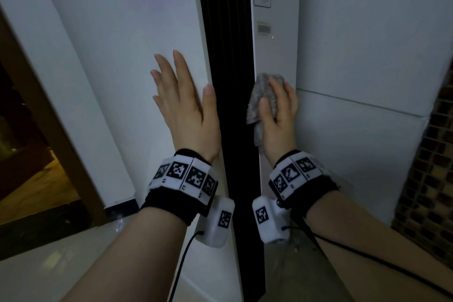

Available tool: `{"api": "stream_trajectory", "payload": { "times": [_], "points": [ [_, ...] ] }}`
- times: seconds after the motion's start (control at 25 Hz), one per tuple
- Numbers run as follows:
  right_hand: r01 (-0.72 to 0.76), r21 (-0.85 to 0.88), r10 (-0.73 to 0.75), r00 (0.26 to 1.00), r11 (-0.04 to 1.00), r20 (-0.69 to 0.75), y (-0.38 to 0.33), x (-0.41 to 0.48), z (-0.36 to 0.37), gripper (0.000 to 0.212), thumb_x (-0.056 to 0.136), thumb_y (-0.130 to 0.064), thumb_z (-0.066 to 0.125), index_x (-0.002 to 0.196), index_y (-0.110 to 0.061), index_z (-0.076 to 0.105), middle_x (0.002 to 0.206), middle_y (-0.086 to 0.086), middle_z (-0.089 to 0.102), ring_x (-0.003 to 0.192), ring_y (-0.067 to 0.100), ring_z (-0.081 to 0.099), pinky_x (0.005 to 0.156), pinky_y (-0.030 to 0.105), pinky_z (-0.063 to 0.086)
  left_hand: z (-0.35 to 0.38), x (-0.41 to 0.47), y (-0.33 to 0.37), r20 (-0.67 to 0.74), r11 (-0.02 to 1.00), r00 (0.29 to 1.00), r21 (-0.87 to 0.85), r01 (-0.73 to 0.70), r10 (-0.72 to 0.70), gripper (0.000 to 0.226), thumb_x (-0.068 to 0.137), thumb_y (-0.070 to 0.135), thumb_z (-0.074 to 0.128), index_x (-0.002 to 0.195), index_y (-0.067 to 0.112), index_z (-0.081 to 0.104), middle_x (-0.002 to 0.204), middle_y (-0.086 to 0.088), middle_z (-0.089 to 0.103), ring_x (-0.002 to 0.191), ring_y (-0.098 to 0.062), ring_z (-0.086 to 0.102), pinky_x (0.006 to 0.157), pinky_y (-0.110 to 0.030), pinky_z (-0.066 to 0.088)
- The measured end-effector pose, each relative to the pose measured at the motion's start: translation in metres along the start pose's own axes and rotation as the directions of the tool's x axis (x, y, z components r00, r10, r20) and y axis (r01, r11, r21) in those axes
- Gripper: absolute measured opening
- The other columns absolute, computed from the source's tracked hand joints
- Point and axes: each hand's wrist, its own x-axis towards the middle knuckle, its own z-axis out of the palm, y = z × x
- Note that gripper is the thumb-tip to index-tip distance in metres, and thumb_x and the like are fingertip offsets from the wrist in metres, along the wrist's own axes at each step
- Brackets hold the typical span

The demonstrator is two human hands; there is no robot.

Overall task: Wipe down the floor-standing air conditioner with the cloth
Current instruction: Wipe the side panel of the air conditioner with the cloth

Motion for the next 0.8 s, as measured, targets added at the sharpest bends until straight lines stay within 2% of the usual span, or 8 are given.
{"api": "stream_trajectory", "payload": {
  "times": [0.12,0.32,0.44,0.52,0.64,0.8],
  "points": [
    [0.11,-0.05,-0.107,0.993,0.993,0.051,0.01,-0.005,-0.002,0.035,0.094,-0.018,0.049,0.124,-0.036,0.043,0.139,0.002,0.023,0.133,0.008,0.028,0.108,0.008,0.022,0.002,0.001,-0.002,-0.021,1.0,1.0,0.005,-0.009,0.01,0.064,0.099,0.038,0.033,0.152,0.017,0.004,0.16,-0.01,-0.007,0.146,-0.024,-0.009,0.113,-0.041,-0.01],
    [-0.026,0.027,0.027,0.999,0.999,-0.043,0.014,0.014,-0.013,0.036,0.096,-0.016,0.049,0.132,-0.022,0.044,0.142,0.004,0.038,0.134,0.013,0.037,0.113,0.032,0.032,0.005,-0.001,-0.002,-0.053,1.0,0.999,-0.007,-0.008,0.007,0.063,0.099,0.036,0.034,0.152,0.017,0.006,0.16,-0.009,-0.004,0.147,-0.024,-0.008,0.115,-0.043,-0.008],
    [0.017,0.037,-0.016,1.0,0.999,-0.023,0.017,0.006,-0.014,0.032,0.094,-0.019,0.053,0.124,-0.027,0.046,0.139,0.004,0.043,0.128,0.01,0.044,0.106,0.026,0.039,0.008,-0.003,0.0,-0.084,1.0,0.996,-0.025,-0.001,-0.001,0.062,0.099,0.035,0.035,0.152,0.015,0.009,0.16,-0.011,-0.002,0.147,-0.025,-0.006,0.115,-0.045,-0.007],
    [-0.004,0.013,0.005,0.996,1.0,-0.094,0.018,0.015,-0.015,0.028,0.094,-0.017,0.055,0.12,-0.026,0.049,0.137,0.007,0.042,0.124,0.004,0.044,0.106,0.023,0.038,0.009,-0.002,0.0,-0.096,1.0,0.995,-0.031,0.0,-0.003,0.062,0.099,0.035,0.035,0.152,0.014,0.011,0.16,-0.011,-0.001,0.147,-0.025,-0.006,0.115,-0.045,-0.007],
    [0.023,-0.057,-0.035,0.977,0.998,-0.209,0.025,0.019,-0.011,0.027,0.093,-0.018,0.058,0.116,-0.031,0.053,0.122,0.0,0.038,0.107,-0.021,0.042,0.095,0.002,0.033,0.01,0.0,-0.001,-0.109,1.0,0.994,-0.022,-0.009,0.006,0.061,0.099,0.034,0.035,0.152,0.013,0.011,0.16,-0.012,0.0,0.147,-0.026,-0.005,0.116,-0.045,-0.007],
    [0.05,-0.064,-0.064,0.967,0.997,-0.247,0.042,0.013,-0.014,0.03,0.09,-0.026,0.061,0.117,-0.039,0.054,0.12,-0.006,0.044,0.108,-0.018,0.045,0.093,0.001,0.034,0.019,-0.007,-0.002,-0.146,1.0,0.989,-0.02,-0.018,0.015,0.059,0.1,0.031,0.032,0.152,0.012,0.01,0.16,-0.012,0.0,0.147,-0.026,-0.005,0.115,-0.043,-0.007]
  ]
}}
